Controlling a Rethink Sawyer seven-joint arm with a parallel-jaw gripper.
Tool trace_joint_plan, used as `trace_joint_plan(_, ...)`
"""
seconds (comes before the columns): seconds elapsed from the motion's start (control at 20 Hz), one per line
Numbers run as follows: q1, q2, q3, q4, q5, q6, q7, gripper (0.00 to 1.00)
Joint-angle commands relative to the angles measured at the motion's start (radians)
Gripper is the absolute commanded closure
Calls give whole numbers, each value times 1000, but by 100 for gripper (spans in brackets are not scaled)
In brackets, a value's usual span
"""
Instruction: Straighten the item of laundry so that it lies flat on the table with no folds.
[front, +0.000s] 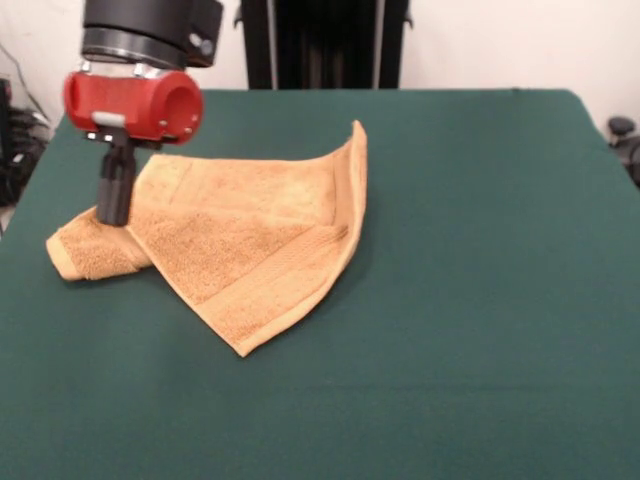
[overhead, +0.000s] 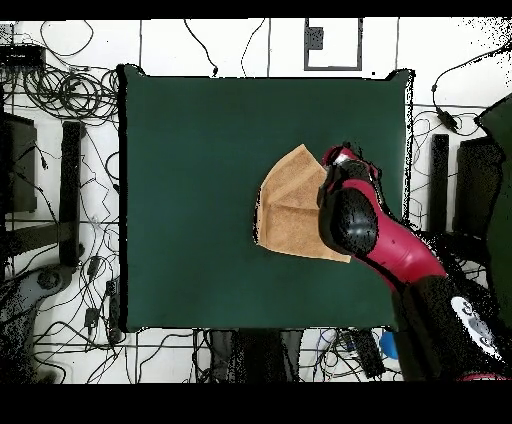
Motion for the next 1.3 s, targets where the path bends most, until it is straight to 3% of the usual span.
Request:
trace_joint_plan(0.05, 86, 11, 2, 119, 103, 48, 280, 100)
trace_joint_plan(0.45, 101, 20, 0, 121, 134, 28, 277, 100)
trace_joint_plan(0.9, 103, 113, 25, 62, 113, -60, 269, 100)
trace_joint_plan(1.3, 97, 134, 40, 43, 112, -66, 259, 100)
